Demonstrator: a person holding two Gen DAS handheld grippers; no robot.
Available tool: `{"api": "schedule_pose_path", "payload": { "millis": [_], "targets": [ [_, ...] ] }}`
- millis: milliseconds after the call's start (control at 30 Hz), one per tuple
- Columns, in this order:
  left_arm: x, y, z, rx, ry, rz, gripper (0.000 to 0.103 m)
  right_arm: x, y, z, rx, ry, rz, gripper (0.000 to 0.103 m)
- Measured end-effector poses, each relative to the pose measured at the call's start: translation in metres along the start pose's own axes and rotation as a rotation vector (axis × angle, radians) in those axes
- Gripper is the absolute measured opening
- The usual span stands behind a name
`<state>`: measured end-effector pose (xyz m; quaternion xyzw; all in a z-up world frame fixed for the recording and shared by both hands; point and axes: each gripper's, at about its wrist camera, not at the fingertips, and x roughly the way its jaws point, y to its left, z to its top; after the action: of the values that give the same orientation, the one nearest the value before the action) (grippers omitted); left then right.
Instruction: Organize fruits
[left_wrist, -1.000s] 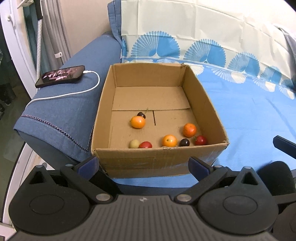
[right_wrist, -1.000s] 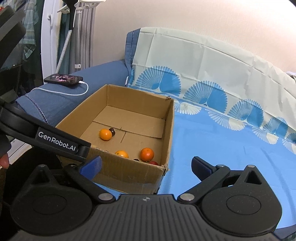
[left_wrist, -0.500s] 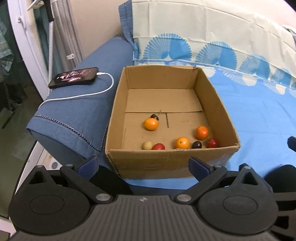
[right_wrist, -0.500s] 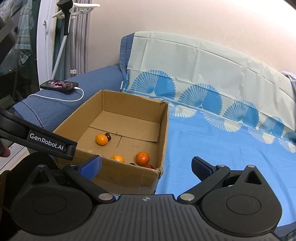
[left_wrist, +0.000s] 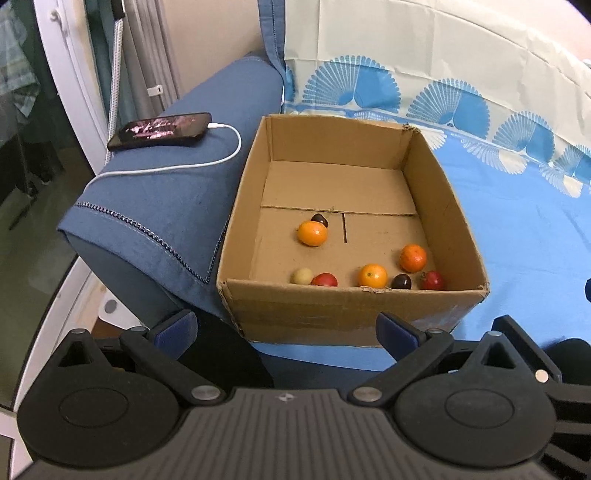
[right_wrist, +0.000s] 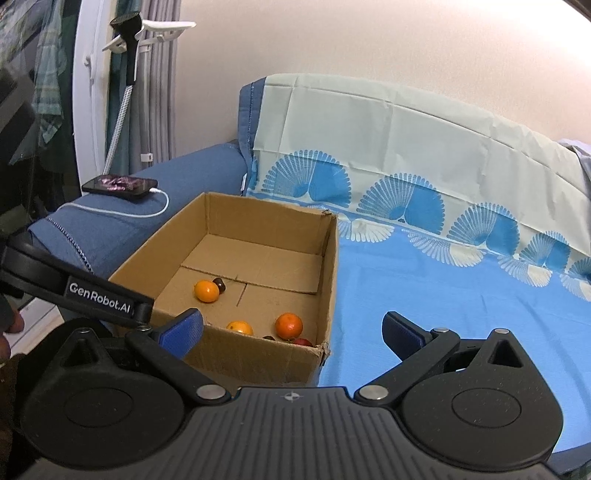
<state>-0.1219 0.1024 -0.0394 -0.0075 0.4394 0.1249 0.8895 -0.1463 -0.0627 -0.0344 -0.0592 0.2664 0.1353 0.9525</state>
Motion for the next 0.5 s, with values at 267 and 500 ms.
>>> {"api": "schedule_pose_path", "payload": {
  "millis": [267, 500],
  "targets": [
    [0.0007, 0.0006, -0.0011, 0.0, -0.009, 0.031, 0.103, 0.0011, 0.0026, -0.0006, -0.008, 0.008, 0.016, 0.102],
    [0.0015, 0.0001, -0.0011, 0.004, -0.008, 0.025, 0.103, 0.0038, 0.0018, -0.0007, 0.001, 0.019, 0.014, 0.102]
  ]
}}
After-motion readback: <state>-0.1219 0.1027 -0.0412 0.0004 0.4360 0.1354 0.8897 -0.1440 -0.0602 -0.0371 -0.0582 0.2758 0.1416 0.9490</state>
